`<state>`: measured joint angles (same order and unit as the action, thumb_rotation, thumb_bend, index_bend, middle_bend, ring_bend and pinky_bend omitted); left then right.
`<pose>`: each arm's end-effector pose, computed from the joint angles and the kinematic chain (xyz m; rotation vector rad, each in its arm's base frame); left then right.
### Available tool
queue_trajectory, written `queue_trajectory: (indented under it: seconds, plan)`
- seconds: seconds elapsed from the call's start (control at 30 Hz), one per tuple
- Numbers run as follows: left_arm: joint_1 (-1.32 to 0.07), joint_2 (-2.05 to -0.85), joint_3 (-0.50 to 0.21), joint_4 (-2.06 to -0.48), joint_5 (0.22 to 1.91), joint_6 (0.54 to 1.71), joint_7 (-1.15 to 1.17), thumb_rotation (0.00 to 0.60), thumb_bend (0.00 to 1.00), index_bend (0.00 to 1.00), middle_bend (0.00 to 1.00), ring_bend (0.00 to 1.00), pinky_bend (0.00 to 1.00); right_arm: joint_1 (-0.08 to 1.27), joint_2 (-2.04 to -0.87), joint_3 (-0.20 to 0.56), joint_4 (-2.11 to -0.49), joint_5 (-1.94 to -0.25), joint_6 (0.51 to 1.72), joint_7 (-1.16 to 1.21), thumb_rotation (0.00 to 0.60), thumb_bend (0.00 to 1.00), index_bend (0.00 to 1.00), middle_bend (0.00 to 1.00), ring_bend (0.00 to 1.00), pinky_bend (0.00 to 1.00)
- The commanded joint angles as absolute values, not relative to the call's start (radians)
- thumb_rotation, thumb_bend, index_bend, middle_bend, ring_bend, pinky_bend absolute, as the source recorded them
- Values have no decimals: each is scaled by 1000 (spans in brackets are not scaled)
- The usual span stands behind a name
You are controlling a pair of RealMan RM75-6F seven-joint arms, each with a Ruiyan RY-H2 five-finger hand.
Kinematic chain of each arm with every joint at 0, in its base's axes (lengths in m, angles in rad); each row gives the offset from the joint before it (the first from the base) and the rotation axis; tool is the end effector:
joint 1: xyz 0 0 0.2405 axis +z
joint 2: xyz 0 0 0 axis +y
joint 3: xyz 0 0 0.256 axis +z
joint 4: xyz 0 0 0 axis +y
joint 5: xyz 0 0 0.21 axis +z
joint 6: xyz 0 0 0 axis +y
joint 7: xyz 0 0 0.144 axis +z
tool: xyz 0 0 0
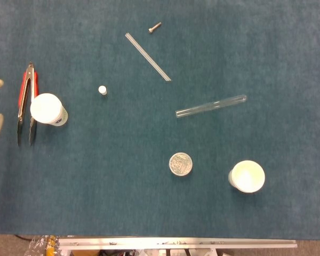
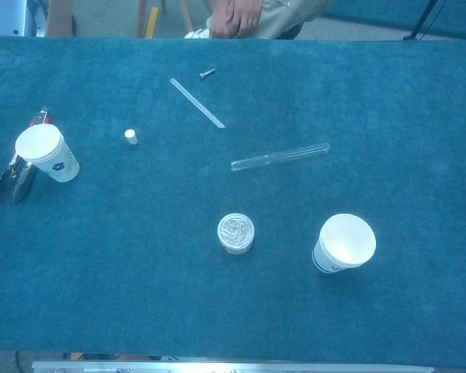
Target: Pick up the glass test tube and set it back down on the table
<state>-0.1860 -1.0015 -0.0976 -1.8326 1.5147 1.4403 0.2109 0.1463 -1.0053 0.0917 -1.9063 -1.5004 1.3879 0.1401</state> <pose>-0.2493 0.2134 0.1755 -1.5059 -0.7373 -0.9247 -0.2458 -0.1993 0.1617 1.3757 -1.1579 1.1679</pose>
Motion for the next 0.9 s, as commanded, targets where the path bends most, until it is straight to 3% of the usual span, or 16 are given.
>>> queue_trajectory:
  seconds: [0.03,0.23,0.53,0.9]
  plan:
    - [-235,-984,-112,-1868,1525,1379,201,600,323,270,135,0,59,169,-1009,105,-1908,-1499,1366,147,600,317,267,111,0,154]
    - [-352,-980,-150,-1902,1481,1219,192,600,323,272,135,0,59,203,-1019,115,-1898,-1487,1324,170,600,313,267,111,0,156]
    - [-516,-1088,-200,-1841,1347,1017,200,600,323,278,145,0,58,206,-1013,114,-1887,-1484,1325,206,600,313,267,111,0,156]
    - [-645,-1259,-218,-1691,1193,922,280,600,322,326,156,0,59,200,-1007,104,-1880,-1488,1337,230,600,310,267,111,0,156]
